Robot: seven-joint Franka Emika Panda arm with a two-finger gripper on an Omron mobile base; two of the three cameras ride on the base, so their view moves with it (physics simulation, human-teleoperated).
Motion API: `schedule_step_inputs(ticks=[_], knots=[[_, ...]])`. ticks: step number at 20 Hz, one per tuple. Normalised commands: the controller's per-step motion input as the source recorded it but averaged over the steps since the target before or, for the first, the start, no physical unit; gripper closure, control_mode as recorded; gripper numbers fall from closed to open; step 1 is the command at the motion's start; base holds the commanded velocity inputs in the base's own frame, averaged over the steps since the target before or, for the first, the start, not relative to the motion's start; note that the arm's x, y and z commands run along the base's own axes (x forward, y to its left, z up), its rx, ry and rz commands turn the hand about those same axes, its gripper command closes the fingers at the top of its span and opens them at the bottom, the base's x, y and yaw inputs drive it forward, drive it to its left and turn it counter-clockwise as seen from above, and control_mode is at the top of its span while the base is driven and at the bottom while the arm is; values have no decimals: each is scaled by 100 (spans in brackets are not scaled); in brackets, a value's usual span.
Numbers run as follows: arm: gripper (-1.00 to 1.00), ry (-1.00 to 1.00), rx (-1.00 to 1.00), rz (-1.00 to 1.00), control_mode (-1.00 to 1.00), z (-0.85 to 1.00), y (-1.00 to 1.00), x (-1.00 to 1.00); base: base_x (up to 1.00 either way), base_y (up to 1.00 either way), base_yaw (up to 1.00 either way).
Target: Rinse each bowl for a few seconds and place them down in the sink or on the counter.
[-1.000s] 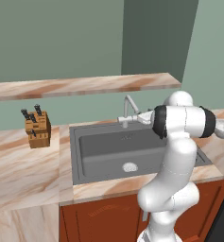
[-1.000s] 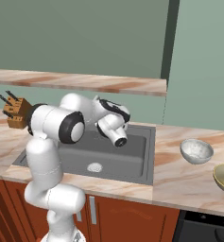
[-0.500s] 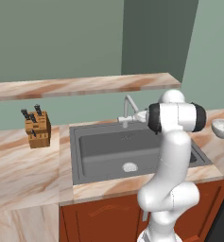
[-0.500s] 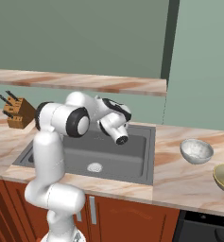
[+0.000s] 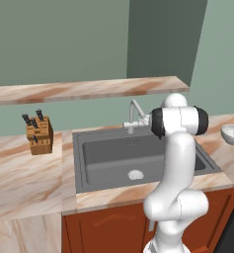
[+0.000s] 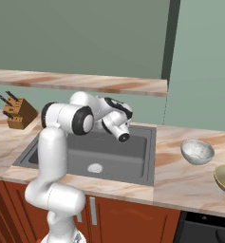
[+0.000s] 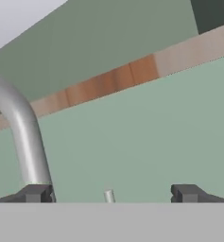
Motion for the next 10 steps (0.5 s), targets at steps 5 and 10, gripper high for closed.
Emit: schedule_step_inputs(ticks=[5,10], knots=[[-100,5,3,0,-100,-7,0,34,0,0,0],[-100,5,2,0,-100,-19,-8,21,0,0,0]])
